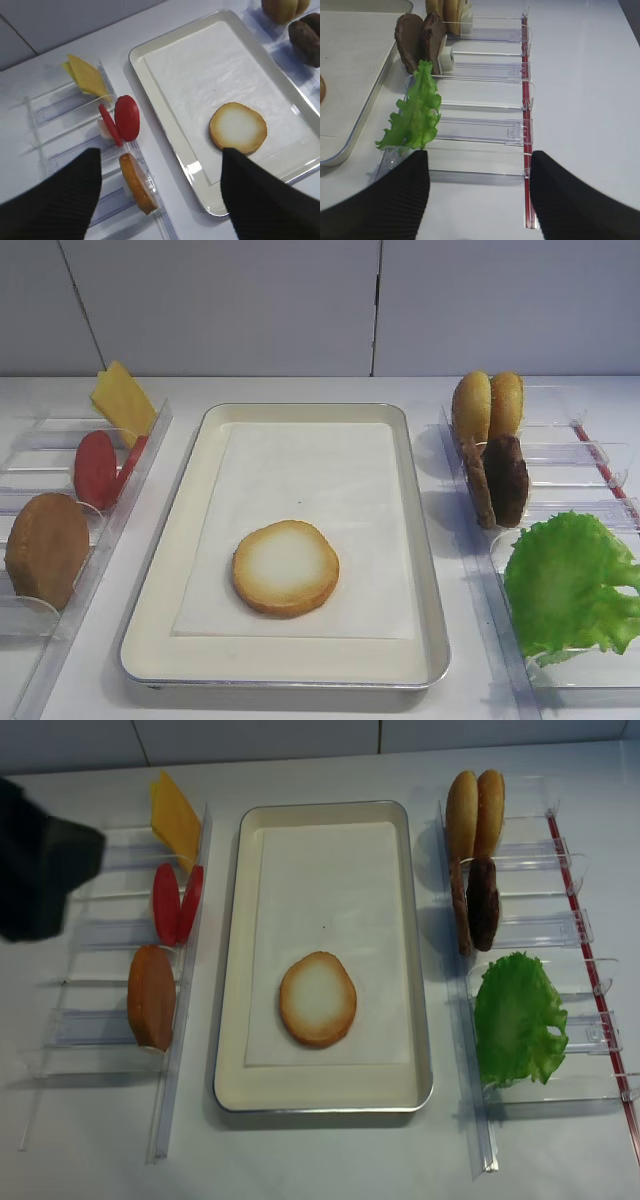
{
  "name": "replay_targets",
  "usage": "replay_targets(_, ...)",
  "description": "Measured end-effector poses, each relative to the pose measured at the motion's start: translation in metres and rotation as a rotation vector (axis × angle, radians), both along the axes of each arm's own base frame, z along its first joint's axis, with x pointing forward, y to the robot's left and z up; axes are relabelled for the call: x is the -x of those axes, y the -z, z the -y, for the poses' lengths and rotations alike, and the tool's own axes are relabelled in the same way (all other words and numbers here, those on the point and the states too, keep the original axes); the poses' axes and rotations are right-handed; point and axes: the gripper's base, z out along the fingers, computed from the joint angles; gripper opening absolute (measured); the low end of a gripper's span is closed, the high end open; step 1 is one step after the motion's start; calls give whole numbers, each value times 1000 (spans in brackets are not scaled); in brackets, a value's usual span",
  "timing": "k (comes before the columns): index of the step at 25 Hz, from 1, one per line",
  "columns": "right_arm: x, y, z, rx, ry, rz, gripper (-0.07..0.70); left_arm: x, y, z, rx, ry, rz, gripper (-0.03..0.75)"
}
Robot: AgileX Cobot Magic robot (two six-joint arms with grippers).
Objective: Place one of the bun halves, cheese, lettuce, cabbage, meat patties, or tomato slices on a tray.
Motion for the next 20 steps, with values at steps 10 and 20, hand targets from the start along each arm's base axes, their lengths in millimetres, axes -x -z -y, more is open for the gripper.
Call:
replay_targets(10,0,0,0,0,0,0,449,87,38,-44,103,2,77,488)
replay_targets(20,0,0,0,0,0,0,449,134,125,-67,118,41,125,488)
